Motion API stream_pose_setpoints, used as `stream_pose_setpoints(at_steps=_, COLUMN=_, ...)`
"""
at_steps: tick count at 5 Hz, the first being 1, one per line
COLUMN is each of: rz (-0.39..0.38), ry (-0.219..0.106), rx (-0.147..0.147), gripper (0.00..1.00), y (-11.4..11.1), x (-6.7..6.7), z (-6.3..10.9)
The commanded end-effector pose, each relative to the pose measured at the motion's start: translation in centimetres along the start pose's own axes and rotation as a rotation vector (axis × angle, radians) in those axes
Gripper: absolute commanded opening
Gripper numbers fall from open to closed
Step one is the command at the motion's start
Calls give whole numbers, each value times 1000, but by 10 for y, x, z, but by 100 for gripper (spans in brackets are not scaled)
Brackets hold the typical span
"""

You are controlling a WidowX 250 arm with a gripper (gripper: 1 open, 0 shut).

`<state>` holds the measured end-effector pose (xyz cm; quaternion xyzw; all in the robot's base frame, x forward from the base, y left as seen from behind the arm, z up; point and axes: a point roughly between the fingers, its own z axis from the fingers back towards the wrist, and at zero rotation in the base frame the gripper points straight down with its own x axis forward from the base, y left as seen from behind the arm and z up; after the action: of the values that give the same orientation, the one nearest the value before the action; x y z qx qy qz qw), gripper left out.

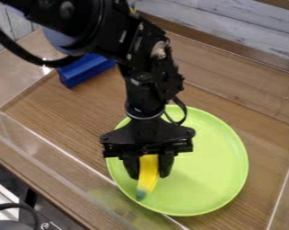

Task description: Put the banana in the green plate

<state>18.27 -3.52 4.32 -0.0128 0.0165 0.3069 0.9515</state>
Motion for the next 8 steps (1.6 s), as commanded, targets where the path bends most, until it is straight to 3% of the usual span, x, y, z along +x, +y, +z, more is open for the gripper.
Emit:
stream_pose_setpoints(at_steps=1, rz=-23, ry=-34, rx=-29, gripper=0, y=-8, x=5, z=10)
stream_pose_setpoints(at_steps=4, rz=-55, ry=-38, rx=-29, gripper=0, y=-12, x=2, z=15)
stream_pose_setpoints(at_steps=8, rz=-140, ry=-71, rx=-76, gripper=0, y=-30, x=12, z=22)
